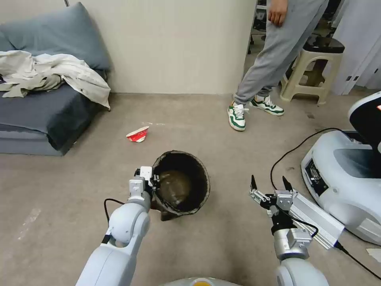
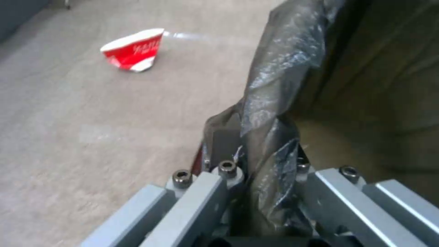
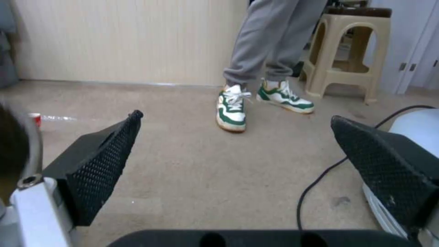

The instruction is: Pick up the trash can from the floor.

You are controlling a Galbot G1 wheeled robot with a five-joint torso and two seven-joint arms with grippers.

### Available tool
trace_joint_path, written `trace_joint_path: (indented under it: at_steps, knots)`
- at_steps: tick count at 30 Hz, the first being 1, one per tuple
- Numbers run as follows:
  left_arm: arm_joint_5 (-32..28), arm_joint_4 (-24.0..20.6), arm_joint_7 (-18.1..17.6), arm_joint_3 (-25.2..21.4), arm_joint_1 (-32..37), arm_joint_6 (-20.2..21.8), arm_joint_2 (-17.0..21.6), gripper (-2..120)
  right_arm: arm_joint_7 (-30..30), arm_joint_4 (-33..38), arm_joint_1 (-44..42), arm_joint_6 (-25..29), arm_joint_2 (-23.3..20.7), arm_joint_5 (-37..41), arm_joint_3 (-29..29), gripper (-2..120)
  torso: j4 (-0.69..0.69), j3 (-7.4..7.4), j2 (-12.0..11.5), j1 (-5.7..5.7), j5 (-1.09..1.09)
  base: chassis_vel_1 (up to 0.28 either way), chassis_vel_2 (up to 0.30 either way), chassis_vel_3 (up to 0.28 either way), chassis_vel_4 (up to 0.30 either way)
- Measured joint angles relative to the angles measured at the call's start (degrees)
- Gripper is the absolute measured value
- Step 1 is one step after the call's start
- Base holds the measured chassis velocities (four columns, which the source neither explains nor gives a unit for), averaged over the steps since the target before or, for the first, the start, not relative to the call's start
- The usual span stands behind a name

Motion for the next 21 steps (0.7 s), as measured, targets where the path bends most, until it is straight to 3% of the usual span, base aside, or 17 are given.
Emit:
trace_joint_path:
  at_steps: [9, 21]
  knots:
    - [-2.9, -4.8, 0.2, -0.9, 3.0, -5.4, 1.1, 2, 0.2, 0.4, -0.1, 0.0, 0.1, -0.3, 0.1, 100, 0.0, -0.01, 0.0, 0.0, 0.02, 0.0, 0.0, 0.0, 0.0]
    - [-5.9, -10.8, 1.2, -0.9, 6.1, -7.1, 1.0, 2, 0.4, 0.1, 0.4, -0.2, 0.1, -0.2, 0.3, 100, 0.0, -0.01, 0.0, 0.0, 0.01, 0.0, 0.0, 0.0, 0.0]
